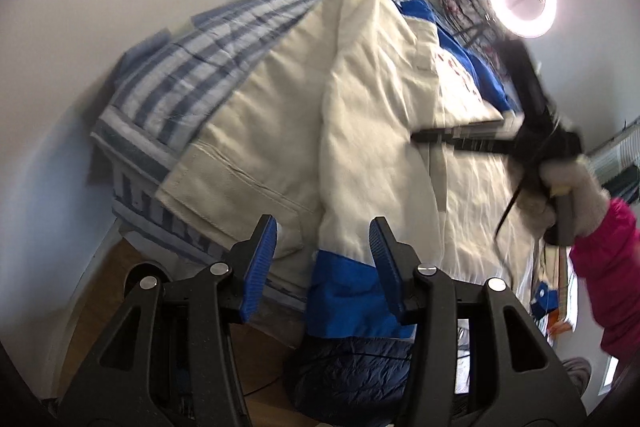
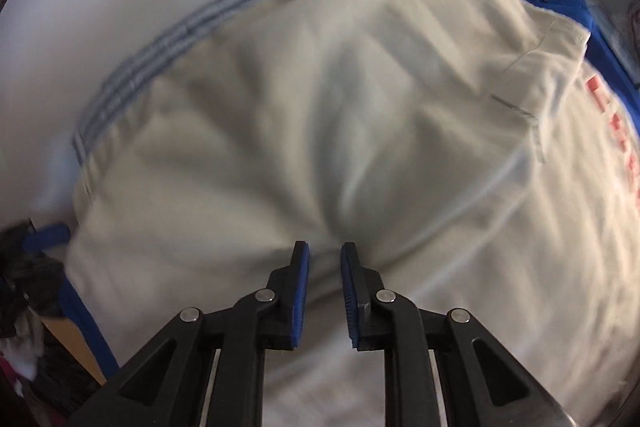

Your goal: Fold large clothes

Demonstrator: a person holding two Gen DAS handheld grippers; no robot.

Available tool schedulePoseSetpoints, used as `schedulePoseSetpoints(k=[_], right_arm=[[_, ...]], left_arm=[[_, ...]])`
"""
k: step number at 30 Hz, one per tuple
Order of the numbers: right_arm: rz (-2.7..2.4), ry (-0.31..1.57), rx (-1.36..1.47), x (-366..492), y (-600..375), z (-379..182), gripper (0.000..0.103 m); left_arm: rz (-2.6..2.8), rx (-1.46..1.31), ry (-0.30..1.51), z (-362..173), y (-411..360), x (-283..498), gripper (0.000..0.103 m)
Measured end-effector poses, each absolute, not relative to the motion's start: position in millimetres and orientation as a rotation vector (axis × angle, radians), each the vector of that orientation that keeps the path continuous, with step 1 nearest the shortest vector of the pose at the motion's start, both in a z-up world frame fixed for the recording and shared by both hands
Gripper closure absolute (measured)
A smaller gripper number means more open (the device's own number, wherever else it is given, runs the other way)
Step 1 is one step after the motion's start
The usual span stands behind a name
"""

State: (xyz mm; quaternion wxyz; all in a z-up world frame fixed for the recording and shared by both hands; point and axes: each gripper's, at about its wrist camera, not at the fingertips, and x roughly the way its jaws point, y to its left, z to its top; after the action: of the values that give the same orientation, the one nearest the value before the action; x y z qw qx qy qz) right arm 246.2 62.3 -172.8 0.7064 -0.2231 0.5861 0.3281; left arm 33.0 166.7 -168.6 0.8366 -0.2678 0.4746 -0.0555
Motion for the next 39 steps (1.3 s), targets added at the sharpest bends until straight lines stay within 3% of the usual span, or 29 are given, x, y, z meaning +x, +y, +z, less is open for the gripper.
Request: schedulePoseSetpoints(k=[1,3,5,11,16,21,26,28,36,39], right_arm=[[0.777,1.266,-0.44,246,68,-160,0.085],[0.853,1.196,-0.366,243,82,-139,0.085],[0.893,1.128,-0.343,243,102,-127,0.085],[0.907,1.113,-0.34,256,147,-138,0.087],[0.783,1.267,-0.351,264,98,-181,0.088],[0.778,1.298,-0.337,266,79,-183,0.088],[0.813,1.23,-0.324,276,96,-146,0.081],[0.819,1.193,-0.287,287,107,-128,0.068],[0.777,1.217,-0.337,330,164,-122,0.069],[0.701,1.271,-0.363,335,173,-136,0.063]], left_arm=[[-0.128,-0.558,1.006,-169,163,33,0.055],[-0.141,-0.524,0.995,-167,155,34,0.077],[-0.143,-0.48,0.989,-165,149,34,0.082],[-0.178,-0.44,0.987,-162,141,33,0.085],[-0.2,-0.442,0.999,-164,138,31,0.085],[-0.182,-0.566,1.015,-171,154,35,0.082],[-0.179,-0.598,1.035,-180,155,38,0.081],[-0.184,-0.587,1.044,-183,152,39,0.081],[-0.206,-0.534,1.044,-181,143,40,0.081],[-0.214,-0.528,1.044,-182,142,40,0.081]])
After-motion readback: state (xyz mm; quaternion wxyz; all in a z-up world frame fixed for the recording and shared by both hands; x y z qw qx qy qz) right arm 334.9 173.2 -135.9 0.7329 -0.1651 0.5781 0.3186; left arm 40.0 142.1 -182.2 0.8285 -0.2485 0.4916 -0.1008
